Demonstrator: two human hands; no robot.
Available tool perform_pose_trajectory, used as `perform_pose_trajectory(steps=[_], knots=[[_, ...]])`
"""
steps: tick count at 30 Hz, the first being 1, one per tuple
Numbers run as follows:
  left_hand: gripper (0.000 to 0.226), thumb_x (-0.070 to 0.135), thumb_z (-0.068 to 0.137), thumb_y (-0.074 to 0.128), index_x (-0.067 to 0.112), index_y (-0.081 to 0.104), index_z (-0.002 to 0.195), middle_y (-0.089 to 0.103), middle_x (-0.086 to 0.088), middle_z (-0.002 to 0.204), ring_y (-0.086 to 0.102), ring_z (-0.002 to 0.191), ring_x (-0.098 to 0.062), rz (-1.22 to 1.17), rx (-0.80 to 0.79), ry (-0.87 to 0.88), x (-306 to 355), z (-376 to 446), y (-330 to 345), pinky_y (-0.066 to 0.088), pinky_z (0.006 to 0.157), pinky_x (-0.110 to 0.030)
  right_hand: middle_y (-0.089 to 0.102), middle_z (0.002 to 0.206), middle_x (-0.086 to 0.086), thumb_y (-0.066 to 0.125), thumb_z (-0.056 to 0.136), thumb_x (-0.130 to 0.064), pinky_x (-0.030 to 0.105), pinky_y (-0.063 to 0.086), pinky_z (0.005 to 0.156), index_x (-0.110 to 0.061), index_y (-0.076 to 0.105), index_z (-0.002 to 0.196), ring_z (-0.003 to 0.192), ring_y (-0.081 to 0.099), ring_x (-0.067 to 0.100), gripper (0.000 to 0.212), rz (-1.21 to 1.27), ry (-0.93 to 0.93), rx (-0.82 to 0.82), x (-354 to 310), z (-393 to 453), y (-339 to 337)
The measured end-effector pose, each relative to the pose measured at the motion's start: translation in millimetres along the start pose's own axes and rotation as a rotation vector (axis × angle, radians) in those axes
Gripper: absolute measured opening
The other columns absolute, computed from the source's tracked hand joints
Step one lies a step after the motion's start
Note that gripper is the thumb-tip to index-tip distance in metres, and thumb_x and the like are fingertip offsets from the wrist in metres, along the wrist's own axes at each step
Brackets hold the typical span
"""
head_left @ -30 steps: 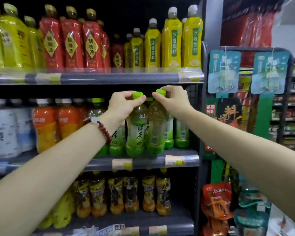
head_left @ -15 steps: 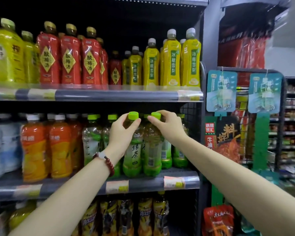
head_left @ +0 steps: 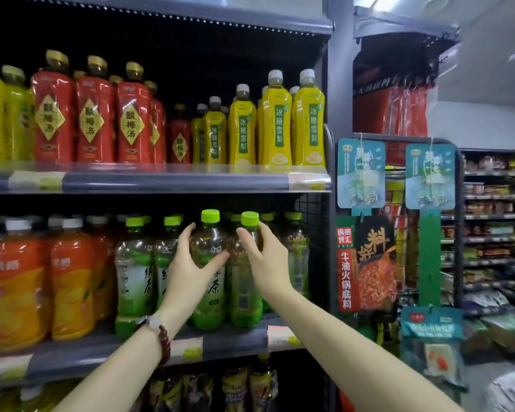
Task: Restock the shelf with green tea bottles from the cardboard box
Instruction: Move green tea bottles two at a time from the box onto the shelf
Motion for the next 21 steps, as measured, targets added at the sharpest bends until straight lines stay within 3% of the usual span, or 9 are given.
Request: perform_pose_trajectory(steps=[2, 4, 6, 9, 12, 18, 21], knots=[[0.077, 0.033, 0.075, 0.074, 0.026, 0.032, 0.139, 0.047, 0.005, 0.138, 0.043, 0.121, -0.009, -0.035, -0.013, -0.047, -5.9, -0.9, -0.3, 0.034, 0.103, -0.03, 0.041, 0.148, -0.009, 0.052, 0.091, -0.048, 0.028, 0.027, 0.112, -0.024, 0.029, 0.148, 0.138, 0.036, 0.008, 0.066, 0.018, 0.032, -0.045, 6.6, -0.5, -0.5], [0.076, 0.031, 0.074, 0.076, 0.029, 0.034, 0.138, 0.05, 0.007, 0.135, 0.046, 0.121, -0.008, -0.056, -0.041, -0.061, -13.5, -3.7, -2.2, 0.036, 0.107, -0.035, 0.027, 0.156, -0.004, 0.054, 0.09, -0.048, 0.028, 0.024, 0.113, -0.024, 0.009, 0.153, 0.144, 0.025, 0.013, 0.08, 0.015, 0.036, -0.099, 10.6, -3.1, -0.6], [0.081, 0.028, 0.075, 0.076, 0.034, 0.03, 0.141, 0.048, 0.009, 0.139, 0.045, 0.127, -0.01, -0.041, -0.093, -0.082, -24.2, -8.0, -3.5, 0.036, 0.109, -0.039, 0.028, 0.156, -0.004, 0.057, 0.088, -0.048, 0.029, 0.025, 0.111, -0.026, 0.003, 0.152, 0.142, 0.029, 0.014, 0.087, -0.003, 0.07, -0.149, 15.5, -7.9, -2.9], [0.079, 0.029, 0.075, 0.075, 0.027, 0.033, 0.141, 0.05, 0.004, 0.139, 0.047, 0.129, -0.015, 0.016, -0.17, -0.174, -46.5, -18.6, -3.2, 0.039, 0.109, -0.043, 0.041, 0.135, -0.015, 0.06, 0.089, -0.04, 0.021, 0.032, 0.1, -0.019, 0.014, 0.15, 0.125, 0.041, 0.007, 0.08, -0.05, 0.142, -0.264, 24.6, -22.6, -7.2], [0.078, 0.036, 0.072, 0.077, 0.017, 0.04, 0.139, 0.054, -0.002, 0.136, 0.051, 0.125, -0.019, 0.079, -0.213, -0.243, -58.0, -27.5, -2.0, 0.042, 0.106, -0.046, 0.055, 0.131, 0.002, 0.064, 0.087, -0.038, 0.031, 0.044, 0.098, -0.01, 0.04, 0.133, 0.121, 0.052, 0.022, 0.059, -0.149, 0.185, -0.306, 36.3, -30.9, -9.1], [0.059, 0.021, 0.075, 0.077, 0.012, 0.052, 0.127, 0.063, -0.003, 0.122, 0.059, 0.113, -0.022, 0.153, -0.157, -0.26, -43.8, -22.2, -1.4, 0.049, 0.098, -0.043, 0.044, 0.144, 0.002, 0.077, 0.075, -0.04, 0.03, 0.037, 0.102, -0.009, 0.03, 0.146, 0.135, 0.04, 0.022, 0.09, -0.232, 0.177, -0.323, 43.1, -21.9, -15.8], [0.054, 0.018, 0.075, 0.076, 0.014, 0.054, 0.125, 0.064, -0.003, 0.12, 0.06, 0.111, -0.022, 0.112, -0.109, -0.276, -42.5, -20.8, 1.8, 0.049, 0.098, -0.045, 0.058, 0.125, -0.001, 0.08, 0.071, -0.037, 0.024, 0.041, 0.091, -0.011, 0.048, 0.133, 0.12, 0.053, 0.019, 0.074, -0.254, 0.143, -0.253, 40.4, -17.0, -14.3]])
Point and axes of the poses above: each hand's wrist, its own z-axis towards the middle knuckle, its own y-axis out of the palm, x = y × z, the point moved 3 cm from there along z, towards the middle knuckle
